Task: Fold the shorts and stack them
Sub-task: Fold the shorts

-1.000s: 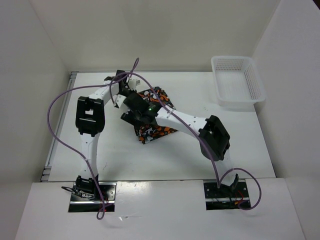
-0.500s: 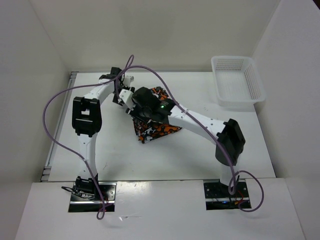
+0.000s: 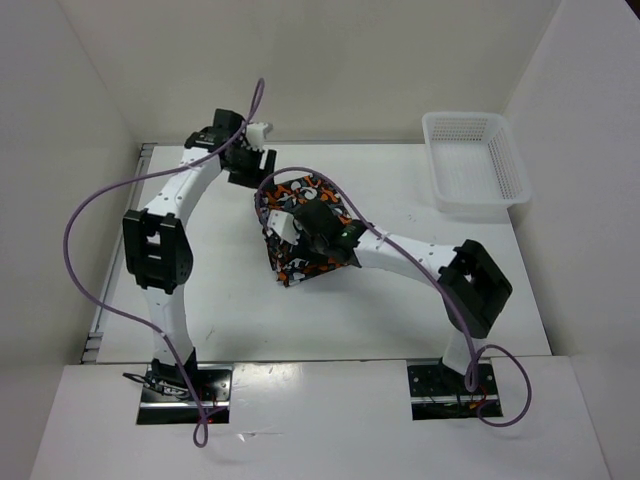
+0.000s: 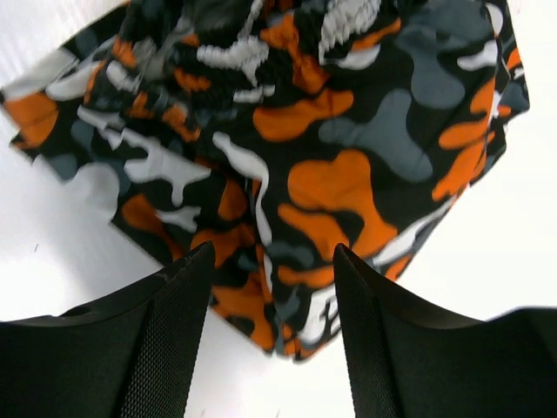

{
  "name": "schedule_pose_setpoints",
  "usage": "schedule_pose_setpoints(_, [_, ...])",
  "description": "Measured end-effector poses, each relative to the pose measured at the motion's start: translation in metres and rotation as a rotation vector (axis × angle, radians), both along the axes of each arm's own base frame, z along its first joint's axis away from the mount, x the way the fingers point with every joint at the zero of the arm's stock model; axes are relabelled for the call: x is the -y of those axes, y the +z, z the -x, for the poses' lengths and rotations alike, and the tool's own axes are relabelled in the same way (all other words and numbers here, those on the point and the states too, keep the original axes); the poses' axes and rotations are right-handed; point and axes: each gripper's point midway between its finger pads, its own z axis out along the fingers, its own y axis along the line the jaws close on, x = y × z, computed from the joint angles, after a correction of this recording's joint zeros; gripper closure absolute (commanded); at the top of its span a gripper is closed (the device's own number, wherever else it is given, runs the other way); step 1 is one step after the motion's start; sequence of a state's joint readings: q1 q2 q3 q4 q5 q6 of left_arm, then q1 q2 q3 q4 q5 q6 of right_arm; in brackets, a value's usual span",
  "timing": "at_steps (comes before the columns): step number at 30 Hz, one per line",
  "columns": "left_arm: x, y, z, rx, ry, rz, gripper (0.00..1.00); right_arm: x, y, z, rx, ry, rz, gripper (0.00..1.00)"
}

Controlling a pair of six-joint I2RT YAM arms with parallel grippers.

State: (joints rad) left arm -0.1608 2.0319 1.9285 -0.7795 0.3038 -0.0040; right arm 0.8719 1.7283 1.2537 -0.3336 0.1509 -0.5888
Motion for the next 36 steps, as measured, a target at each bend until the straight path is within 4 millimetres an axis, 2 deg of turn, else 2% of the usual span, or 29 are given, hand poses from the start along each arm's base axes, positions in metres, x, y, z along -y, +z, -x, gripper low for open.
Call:
schedule_pose_setpoints(4, [0.020,-0.039,0.021,-0.112,-0.049,-0.020,0.22,-0.009,-0.013,-0.012,0.022,0.003,-0.005,0.51])
schedule_pose_setpoints(5, [0.022,-0.051,0.025,-0.142,-0.054,-0.026,0.22,-0.010,-0.017,-0.015,0.027,0.003,-0.005,0.59])
schedule_pose_setpoints(7, [0.022,-0.071,0.031,-0.197,-0.057,-0.031,0.27,-0.010,-0.023,-0.018,0.031,0.000,0.000,0.67])
schedule_pose_setpoints(8, [0.021,-0.080,0.033,-0.221,-0.057,-0.033,0.37,-0.010,-0.025,-0.019,0.035,-0.001,0.001,0.75])
schedule_pose_setpoints(11, [0.020,-0.093,0.037,-0.258,-0.054,-0.033,0.56,-0.008,-0.028,-0.021,0.047,-0.007,0.001,0.87])
schedule_pose_setpoints(12, [0.019,-0.094,0.037,-0.264,-0.056,-0.034,0.72,-0.008,-0.028,-0.021,0.051,-0.010,0.001,0.94])
schedule_pose_setpoints(14, [0.019,-0.094,0.037,-0.264,-0.054,-0.034,0.83,-0.008,-0.027,-0.023,0.058,-0.011,0.000,1.00])
schedule_pose_setpoints(16, [0.019,-0.094,0.037,-0.265,-0.054,-0.035,0.88,-0.009,-0.026,-0.024,0.063,-0.014,-0.005,1.00])
schedule_pose_setpoints(20, [0.019,-0.099,0.037,-0.274,-0.054,-0.039,0.90,-0.011,-0.026,-0.023,0.058,-0.004,-0.012,1.00])
schedule_pose_setpoints(24, [0.015,-0.099,0.028,-0.267,-0.040,-0.051,0.90,-0.016,-0.034,-0.009,-0.003,0.063,-0.015,1.00])
schedule_pose_setpoints(27, [0.016,-0.088,0.013,-0.229,-0.034,-0.046,0.90,-0.015,-0.039,0.011,-0.046,0.136,-0.026,1.00])
schedule_pose_setpoints(32, [0.021,-0.078,0.006,-0.203,-0.042,-0.045,0.88,-0.016,-0.043,0.037,-0.088,0.212,-0.036,1.00])
schedule_pose_setpoints(34, [0.019,-0.082,0.004,-0.204,-0.035,-0.058,0.80,-0.017,-0.049,0.047,-0.115,0.236,-0.028,1.00])
schedule_pose_setpoints(36, [0.017,-0.087,0.004,-0.211,-0.027,-0.071,0.65,-0.015,-0.053,0.053,-0.137,0.246,-0.020,0.91])
